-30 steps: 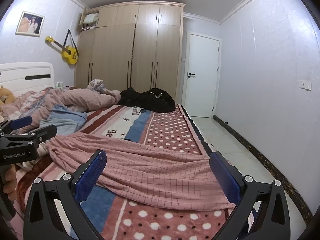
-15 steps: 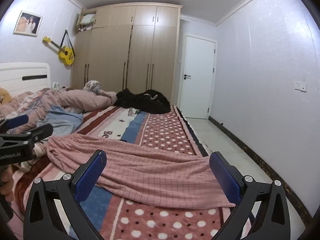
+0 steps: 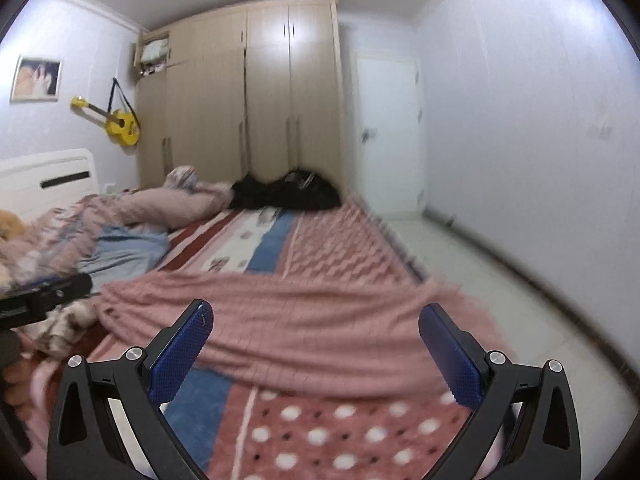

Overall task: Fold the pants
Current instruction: 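Lower both tools and close each gripper on a waistband corner of the pants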

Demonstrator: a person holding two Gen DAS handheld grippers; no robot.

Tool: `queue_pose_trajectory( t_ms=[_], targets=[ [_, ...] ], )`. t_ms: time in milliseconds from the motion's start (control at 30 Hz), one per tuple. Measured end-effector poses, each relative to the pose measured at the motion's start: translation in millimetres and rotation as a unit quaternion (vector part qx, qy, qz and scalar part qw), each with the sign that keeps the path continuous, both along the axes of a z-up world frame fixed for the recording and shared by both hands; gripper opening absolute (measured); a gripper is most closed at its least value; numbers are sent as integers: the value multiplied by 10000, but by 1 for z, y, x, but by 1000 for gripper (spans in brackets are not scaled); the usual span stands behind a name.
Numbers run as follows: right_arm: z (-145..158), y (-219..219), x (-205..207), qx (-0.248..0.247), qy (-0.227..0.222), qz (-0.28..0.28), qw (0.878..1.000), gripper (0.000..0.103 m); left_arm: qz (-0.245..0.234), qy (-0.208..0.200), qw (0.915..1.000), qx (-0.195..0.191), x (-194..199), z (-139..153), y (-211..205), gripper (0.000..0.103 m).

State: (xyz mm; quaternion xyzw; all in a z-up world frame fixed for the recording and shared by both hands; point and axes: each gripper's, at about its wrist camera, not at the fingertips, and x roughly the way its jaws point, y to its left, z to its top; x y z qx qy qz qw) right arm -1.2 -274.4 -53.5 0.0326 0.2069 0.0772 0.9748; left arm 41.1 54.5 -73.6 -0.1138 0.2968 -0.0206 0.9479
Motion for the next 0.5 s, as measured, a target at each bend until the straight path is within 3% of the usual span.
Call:
queue_pose_trajectory(
  t_ms=[200,367,500],
  targets=[
    [-58,-28,38,211,785,-254,9964,103,316,857,9951,-376,40,-65,34,98],
    [-93,-58,59,572,1199,-344,9905,102,391,1346,9829,-1198,80,-113,56,86],
    [-106,-83,70,865,1396,-548,9849,102,534,1170,9832,-1294,100,-123,64,86]
  ],
)
